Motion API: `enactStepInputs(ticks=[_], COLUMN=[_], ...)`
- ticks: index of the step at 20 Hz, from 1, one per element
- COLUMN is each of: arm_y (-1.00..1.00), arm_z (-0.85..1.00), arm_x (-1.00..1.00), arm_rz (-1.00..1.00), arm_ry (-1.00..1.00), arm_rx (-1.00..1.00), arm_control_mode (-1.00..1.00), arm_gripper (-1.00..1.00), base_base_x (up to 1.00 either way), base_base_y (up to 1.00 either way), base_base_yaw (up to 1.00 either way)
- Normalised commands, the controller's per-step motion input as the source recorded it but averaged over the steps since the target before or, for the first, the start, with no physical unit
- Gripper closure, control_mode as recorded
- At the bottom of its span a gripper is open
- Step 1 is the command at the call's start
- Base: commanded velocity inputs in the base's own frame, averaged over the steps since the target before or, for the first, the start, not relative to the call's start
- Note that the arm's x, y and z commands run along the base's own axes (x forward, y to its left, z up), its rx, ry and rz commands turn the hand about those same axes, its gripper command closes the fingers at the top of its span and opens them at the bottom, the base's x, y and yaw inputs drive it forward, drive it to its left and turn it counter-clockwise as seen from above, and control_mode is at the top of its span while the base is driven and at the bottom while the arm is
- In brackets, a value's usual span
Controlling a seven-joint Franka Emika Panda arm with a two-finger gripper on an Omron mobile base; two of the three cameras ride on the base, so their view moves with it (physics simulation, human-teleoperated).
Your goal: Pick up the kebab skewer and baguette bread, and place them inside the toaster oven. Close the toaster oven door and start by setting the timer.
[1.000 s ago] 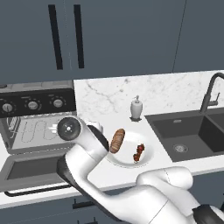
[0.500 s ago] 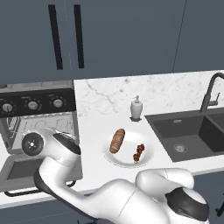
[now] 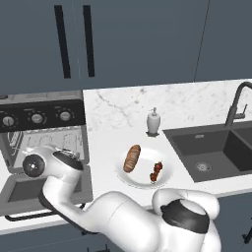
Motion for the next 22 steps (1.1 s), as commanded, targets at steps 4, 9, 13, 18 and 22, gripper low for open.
enactStepInputs(ticks=[4, 9, 13, 18, 22], arm_y=[0.41, 0.43, 0.68, 0.07, 0.00], arm_z=[-0.08, 0.00, -0.16, -0.02, -0.21], arm_x=[0.57, 0.45, 0.28, 0.51, 0.46], arm_rz=[0.00, 0.00, -0.05, -0.03, 0.00], arm_ry=[-0.05, -0.09, -0.03, 0.00, 0.00], arm_rx=[0.00, -0.04, -0.10, -0.03, -0.05], arm_control_mode=[-1.00, -1.00, -1.00, -1.00, -1.00], arm_gripper=[-1.00, -1.00, -1.00, -1.00, -1.00], base_base_x=[0.00, 0.00, 0.00, 0.00, 0.00], base_base_y=[0.00, 0.00, 0.00, 0.00, 0.00], base_base_yaw=[0.00, 0.00, 0.00, 0.00, 0.00])
